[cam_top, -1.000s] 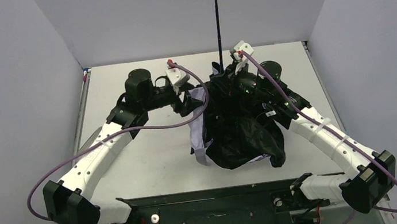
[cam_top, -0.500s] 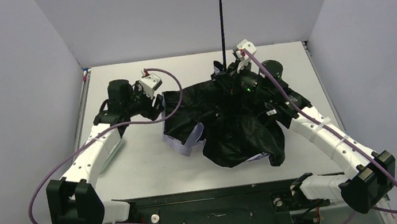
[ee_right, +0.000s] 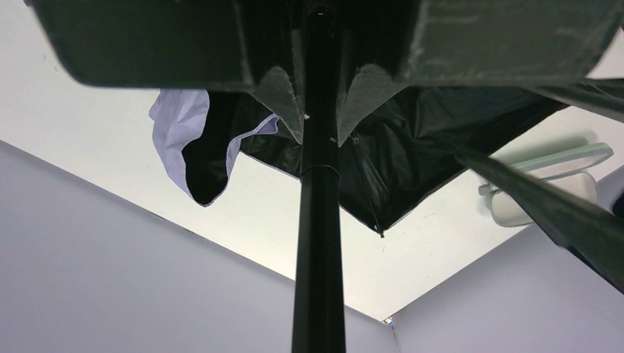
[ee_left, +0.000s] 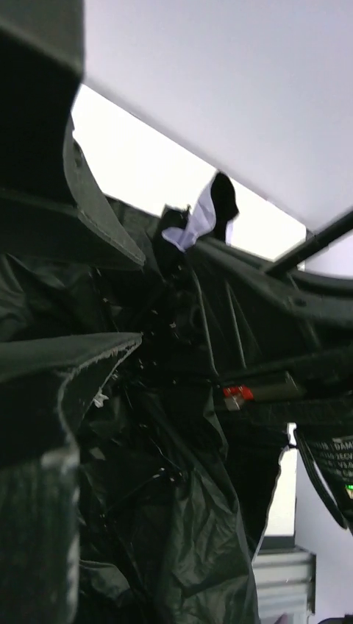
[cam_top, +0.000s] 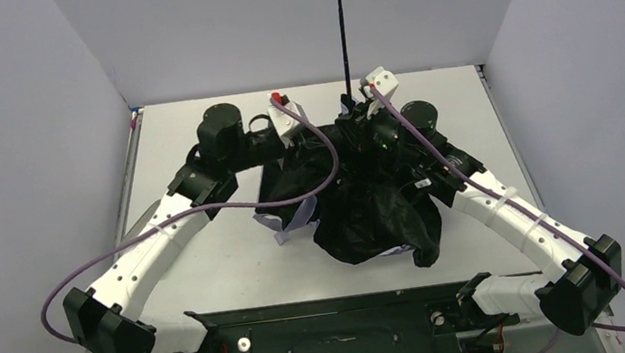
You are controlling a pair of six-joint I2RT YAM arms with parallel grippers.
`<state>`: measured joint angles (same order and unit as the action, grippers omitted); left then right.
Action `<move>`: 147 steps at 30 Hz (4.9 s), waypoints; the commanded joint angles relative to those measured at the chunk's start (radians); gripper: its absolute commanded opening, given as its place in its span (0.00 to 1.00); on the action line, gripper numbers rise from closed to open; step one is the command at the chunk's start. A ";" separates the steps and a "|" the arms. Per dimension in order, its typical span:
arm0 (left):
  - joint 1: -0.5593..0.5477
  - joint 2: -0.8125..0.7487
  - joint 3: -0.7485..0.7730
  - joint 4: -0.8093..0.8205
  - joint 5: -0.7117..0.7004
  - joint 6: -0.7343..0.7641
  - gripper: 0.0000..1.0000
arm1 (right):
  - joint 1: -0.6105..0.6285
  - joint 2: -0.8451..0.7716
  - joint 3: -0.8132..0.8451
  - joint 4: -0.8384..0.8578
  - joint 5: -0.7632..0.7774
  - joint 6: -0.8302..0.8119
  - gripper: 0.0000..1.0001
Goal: Open the umbrella
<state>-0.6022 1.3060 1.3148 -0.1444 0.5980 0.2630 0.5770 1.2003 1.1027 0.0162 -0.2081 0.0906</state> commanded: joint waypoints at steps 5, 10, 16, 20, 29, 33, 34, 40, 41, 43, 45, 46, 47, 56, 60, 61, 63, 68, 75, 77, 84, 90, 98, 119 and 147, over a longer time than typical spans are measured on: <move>-0.091 0.084 0.008 0.018 0.018 -0.016 0.30 | 0.026 -0.007 0.002 0.165 0.067 0.005 0.00; -0.096 0.104 -0.029 -0.062 -0.103 0.026 0.24 | 0.028 0.013 0.005 0.203 0.067 0.024 0.00; -0.008 0.088 -0.180 -0.135 -0.252 0.083 0.05 | 0.023 0.015 -0.009 0.234 0.069 0.024 0.00; 0.082 0.084 -0.283 -0.137 -0.264 0.095 0.00 | 0.018 0.038 -0.039 0.285 0.067 0.040 0.00; 0.188 0.138 -0.378 -0.082 -0.266 0.086 0.00 | 0.019 0.202 -0.083 0.455 0.022 0.040 0.00; 0.245 0.149 -0.378 -0.065 -0.212 0.072 0.00 | 0.019 0.261 -0.097 0.474 -0.009 0.003 0.00; 0.253 0.149 -0.378 -0.061 -0.203 0.082 0.00 | 0.018 0.268 -0.102 0.474 -0.013 -0.005 0.00; 0.253 0.156 -0.388 -0.064 -0.119 0.176 0.00 | 0.009 0.302 -0.118 0.459 -0.053 -0.021 0.47; 0.253 0.156 -0.397 -0.061 -0.107 0.199 0.00 | 0.007 0.307 -0.104 0.451 -0.054 -0.016 0.50; 0.251 0.158 -0.413 -0.053 -0.100 0.225 0.00 | 0.002 0.318 -0.075 0.449 -0.059 -0.004 0.58; 0.251 0.162 -0.421 -0.053 -0.097 0.248 0.00 | -0.002 0.337 -0.036 0.450 -0.067 0.010 0.62; 0.251 0.162 -0.424 -0.055 -0.093 0.257 0.00 | -0.004 0.343 -0.007 0.454 -0.077 0.016 0.64; 0.251 0.162 -0.431 -0.054 -0.094 0.264 0.00 | -0.005 0.355 0.008 0.456 -0.083 0.025 0.66; 0.251 0.167 -0.426 -0.049 -0.096 0.266 0.00 | 0.012 0.387 0.142 0.494 -0.132 0.046 0.64; 0.252 0.164 -0.436 -0.060 -0.103 0.288 0.00 | 0.023 0.390 0.209 0.464 -0.139 0.021 0.32; 0.255 0.162 -0.442 -0.062 -0.111 0.288 0.00 | 0.025 0.391 0.225 0.446 -0.139 0.016 0.14; 0.273 0.154 -0.450 -0.072 -0.104 0.291 0.00 | 0.023 0.388 0.241 0.417 -0.128 0.008 0.00; 0.389 0.109 -0.479 -0.029 0.006 0.286 0.00 | 0.017 0.342 0.231 0.388 -0.102 -0.016 0.00; 0.329 0.000 -0.494 0.172 0.082 0.302 0.50 | 0.038 0.327 0.229 0.298 -0.036 -0.080 0.00; 0.277 -0.027 -0.527 0.287 0.046 0.296 0.51 | 0.050 0.330 0.230 0.283 -0.013 -0.075 0.00; 0.096 0.009 -0.593 0.542 -0.050 0.389 0.41 | 0.072 0.330 0.236 0.257 0.047 -0.044 0.00; 0.000 0.134 -0.626 0.570 -0.052 0.508 0.32 | 0.081 0.331 0.256 0.248 0.086 -0.026 0.00; -0.140 0.142 -0.715 0.360 0.004 0.811 0.30 | 0.084 0.334 0.312 0.222 0.120 -0.040 0.00; -0.092 0.084 -0.594 0.698 -0.155 0.548 0.22 | 0.135 0.287 0.245 0.199 0.156 -0.026 0.00; -0.234 0.357 -0.424 0.427 0.046 0.688 0.66 | 0.091 0.298 0.343 0.156 -0.022 -0.045 0.00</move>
<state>-0.8337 1.7554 0.9081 0.3271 0.5728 1.0767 0.7074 1.5406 1.3861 0.0635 -0.1272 0.0563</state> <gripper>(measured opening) 0.628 0.037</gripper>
